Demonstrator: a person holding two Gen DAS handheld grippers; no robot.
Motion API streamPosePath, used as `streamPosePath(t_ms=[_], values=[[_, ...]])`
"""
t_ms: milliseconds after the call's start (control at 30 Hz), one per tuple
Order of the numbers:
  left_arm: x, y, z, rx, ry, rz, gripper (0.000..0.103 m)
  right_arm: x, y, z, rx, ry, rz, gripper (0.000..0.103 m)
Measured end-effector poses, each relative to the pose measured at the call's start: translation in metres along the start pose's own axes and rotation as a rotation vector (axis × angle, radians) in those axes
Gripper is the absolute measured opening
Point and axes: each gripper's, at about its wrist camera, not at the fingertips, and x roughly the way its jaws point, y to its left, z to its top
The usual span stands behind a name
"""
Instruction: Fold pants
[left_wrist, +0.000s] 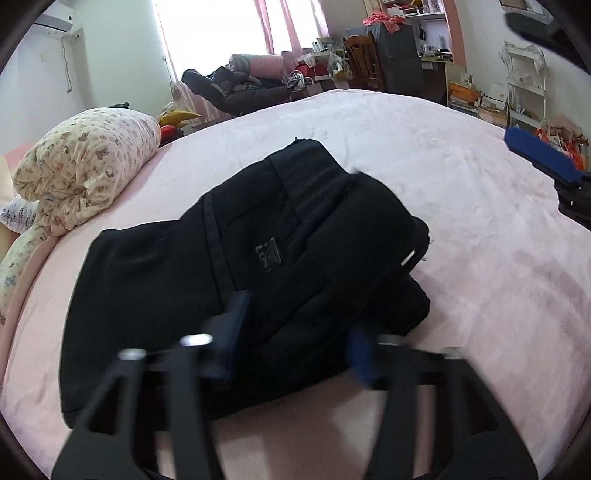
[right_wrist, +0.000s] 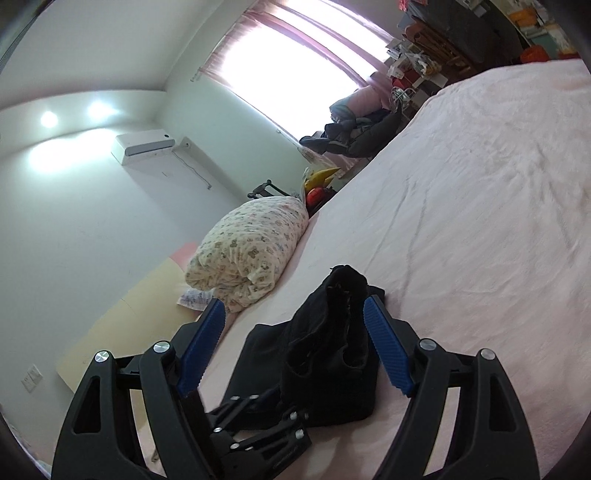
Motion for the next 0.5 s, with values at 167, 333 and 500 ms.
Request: streamPosePath(t_ms=[167,333,500], values=[[-0.032,0.005,-0.008,-0.027,-0.135,-0.096,0.101,0.001,0.0,0.0,-0.005,-0.001,-0.005,0.079],[-0.057,0.036,-0.018,-0.102,-0.165,-0.068,0.101,0.009,0.021,-0.007,-0.13,0.008,-0.021,0.079],[-0.074,0.098,-0.039,-0.233,-0.18,0.043,0.101,0.035,0.066,-0.035,-0.395,0.076,-0.041,0.075]])
